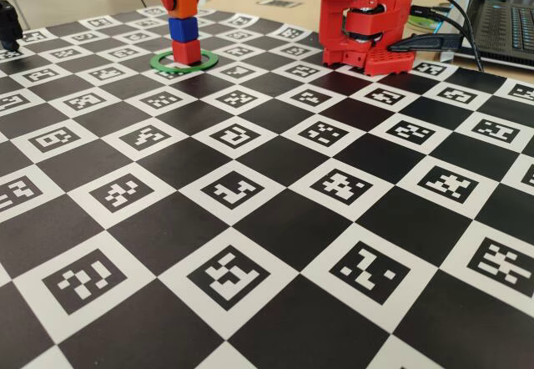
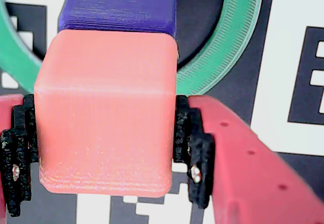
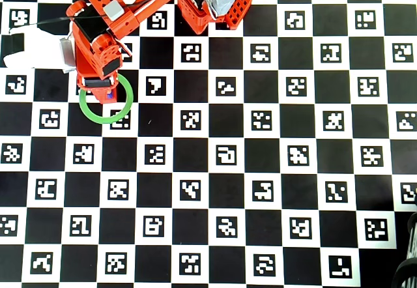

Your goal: Grab the red cube then put it in the green circle then put the blue cube on top and finally the orange cube on top

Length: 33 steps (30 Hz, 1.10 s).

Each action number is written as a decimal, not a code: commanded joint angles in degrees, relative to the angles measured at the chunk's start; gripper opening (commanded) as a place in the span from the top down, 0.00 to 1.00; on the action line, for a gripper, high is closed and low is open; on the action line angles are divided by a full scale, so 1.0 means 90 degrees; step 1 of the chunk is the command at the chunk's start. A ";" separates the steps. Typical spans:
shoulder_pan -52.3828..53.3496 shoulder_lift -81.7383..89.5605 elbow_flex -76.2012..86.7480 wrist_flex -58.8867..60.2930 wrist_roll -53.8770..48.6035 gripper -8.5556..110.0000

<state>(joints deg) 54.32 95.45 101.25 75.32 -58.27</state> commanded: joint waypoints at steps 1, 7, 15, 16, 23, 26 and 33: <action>-0.0039 0.0566 -0.0117 -0.0088 -0.0010 0.89; -0.0029 0.0566 -0.0059 -0.0098 -0.0068 0.83; -0.0029 0.0576 -0.0049 -0.0098 -0.0137 0.81; -0.0029 0.0576 -0.0039 -0.0098 -0.0146 0.81; -0.0020 0.0576 -0.0039 -0.0078 -0.0225 0.72; -0.0020 0.0576 -0.0039 -0.0078 -0.0244 0.70; 0.0029 0.0625 -0.0459 0.0176 -0.0205 0.67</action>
<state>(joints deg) 54.32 95.45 101.25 75.67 -60.12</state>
